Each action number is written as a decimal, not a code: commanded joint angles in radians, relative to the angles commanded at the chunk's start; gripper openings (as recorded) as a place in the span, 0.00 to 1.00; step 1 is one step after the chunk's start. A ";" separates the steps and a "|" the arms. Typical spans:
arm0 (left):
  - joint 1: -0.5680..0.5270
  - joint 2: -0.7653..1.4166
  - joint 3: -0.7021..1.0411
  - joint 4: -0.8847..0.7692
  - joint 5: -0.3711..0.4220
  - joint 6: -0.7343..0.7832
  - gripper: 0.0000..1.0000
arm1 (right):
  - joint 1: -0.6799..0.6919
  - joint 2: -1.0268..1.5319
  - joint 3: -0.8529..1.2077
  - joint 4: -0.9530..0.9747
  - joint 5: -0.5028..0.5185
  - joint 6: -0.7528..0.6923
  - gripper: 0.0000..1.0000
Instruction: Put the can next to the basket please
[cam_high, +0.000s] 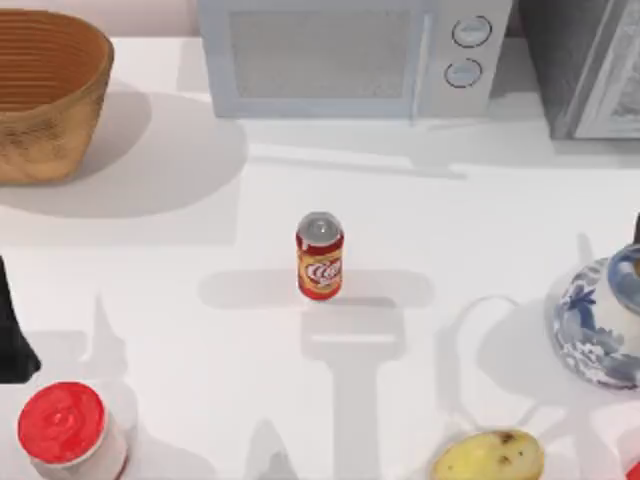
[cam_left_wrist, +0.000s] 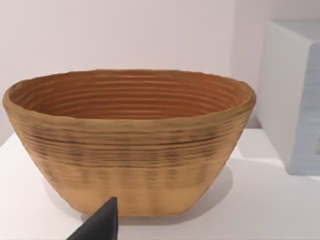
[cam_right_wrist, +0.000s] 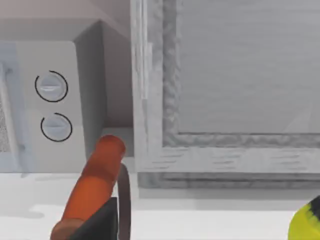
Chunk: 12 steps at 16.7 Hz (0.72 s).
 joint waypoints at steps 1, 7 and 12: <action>0.000 0.000 0.000 0.000 0.000 0.000 1.00 | 0.000 0.000 0.000 0.000 0.000 0.000 1.00; -0.048 0.134 0.113 -0.090 0.006 0.012 1.00 | 0.000 0.000 0.000 0.000 0.000 0.000 1.00; -0.149 0.475 0.385 -0.312 0.007 0.043 1.00 | 0.000 0.000 0.000 0.000 0.000 0.000 1.00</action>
